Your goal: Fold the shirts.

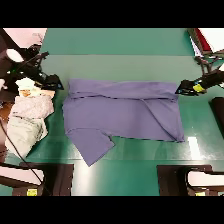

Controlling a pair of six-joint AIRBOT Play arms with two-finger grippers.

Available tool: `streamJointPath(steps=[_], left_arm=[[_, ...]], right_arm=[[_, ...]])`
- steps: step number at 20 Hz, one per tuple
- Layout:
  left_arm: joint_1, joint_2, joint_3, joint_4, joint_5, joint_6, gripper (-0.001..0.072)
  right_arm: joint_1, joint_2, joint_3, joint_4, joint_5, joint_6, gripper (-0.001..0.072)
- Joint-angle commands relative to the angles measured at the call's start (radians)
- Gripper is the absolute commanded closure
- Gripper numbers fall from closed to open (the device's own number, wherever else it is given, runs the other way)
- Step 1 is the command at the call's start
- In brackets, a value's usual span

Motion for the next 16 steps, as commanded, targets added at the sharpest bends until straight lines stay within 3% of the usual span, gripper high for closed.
streamJointPath(steps=[1,9,12,16], left_arm=[[0.04,0.144,-0.13,0.021,-0.045,-0.023,0.023],[0.037,0.661,-0.892,-0.124,0.011,-0.065,0.0235],[0.037,0.724,-1.059,-0.264,0.065,-0.033,0.0235],[0.037,0.723,-1.156,-0.27,0.086,-0.031,0.0234]], right_arm=[[-0.057,0.116,-0.076,0.001,0.073,0.003,0.0284],[-0.122,0.315,-0.316,0.003,-0.017,0.002,0.0284],[-0.121,0.315,-0.314,0.05,-0.018,-0.003,0.0284],[-0.12,0.315,-0.314,0.126,-0.024,-0.028,0.0284]])
